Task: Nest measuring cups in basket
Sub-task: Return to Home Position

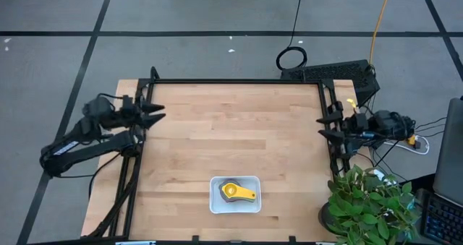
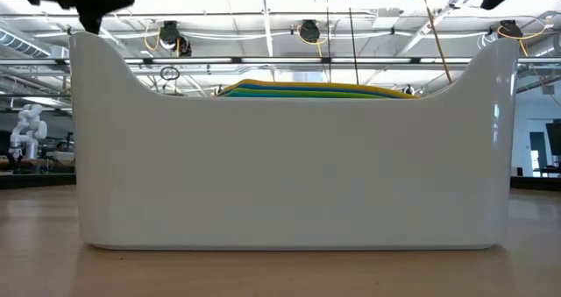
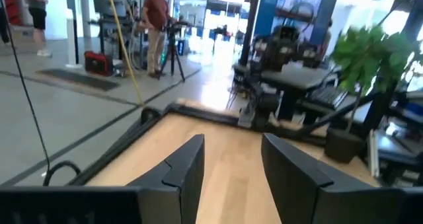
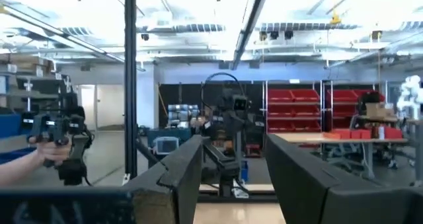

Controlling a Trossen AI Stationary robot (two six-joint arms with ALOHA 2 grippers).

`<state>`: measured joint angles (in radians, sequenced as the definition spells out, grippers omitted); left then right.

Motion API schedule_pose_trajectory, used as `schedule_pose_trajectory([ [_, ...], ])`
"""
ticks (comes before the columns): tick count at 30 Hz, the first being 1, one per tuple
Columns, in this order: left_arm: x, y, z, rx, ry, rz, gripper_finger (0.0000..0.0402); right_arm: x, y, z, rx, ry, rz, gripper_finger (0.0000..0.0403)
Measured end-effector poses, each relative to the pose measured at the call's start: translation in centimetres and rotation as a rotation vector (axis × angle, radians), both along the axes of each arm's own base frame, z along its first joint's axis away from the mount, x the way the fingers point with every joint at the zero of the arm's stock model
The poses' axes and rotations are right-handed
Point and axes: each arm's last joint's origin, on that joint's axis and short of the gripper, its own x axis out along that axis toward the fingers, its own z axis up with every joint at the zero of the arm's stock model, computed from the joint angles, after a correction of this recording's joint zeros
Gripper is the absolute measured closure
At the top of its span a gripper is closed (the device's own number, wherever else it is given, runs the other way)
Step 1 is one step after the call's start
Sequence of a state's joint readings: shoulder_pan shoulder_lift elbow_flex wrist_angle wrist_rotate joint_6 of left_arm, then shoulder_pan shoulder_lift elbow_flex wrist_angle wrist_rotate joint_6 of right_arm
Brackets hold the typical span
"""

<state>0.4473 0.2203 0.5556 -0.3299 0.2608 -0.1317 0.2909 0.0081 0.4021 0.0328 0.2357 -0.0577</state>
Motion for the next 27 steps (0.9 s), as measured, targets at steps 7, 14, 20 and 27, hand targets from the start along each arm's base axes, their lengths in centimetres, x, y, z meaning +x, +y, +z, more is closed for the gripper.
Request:
schedule_pose_trajectory([
  [7, 1.6, 0.7, -3.5, 0.021, 0.033, -0.01, 0.025, 0.9, 0.2, -2.0, -0.036, 0.13, -0.022, 0.0245],
  [14, 2.5, 1.1, -6.3, 0.009, 0.051, -0.046, 0.025, 0.5, 0.0, -2.5, -0.004, 0.256, -0.037, 0.0251],
  [20, 3.2, 1.3, -8.7, -0.034, 0.018, -0.058, 0.025, 0.5, 0.0, -3.5, 0.019, 0.357, -0.032, 0.0287],
  [27, 3.6, 1.4, -11.4, -0.027, -0.021, -0.068, 0.025, 0.6, 0.0, -4.1, 0.028, 0.39, -0.031, 0.035],
])
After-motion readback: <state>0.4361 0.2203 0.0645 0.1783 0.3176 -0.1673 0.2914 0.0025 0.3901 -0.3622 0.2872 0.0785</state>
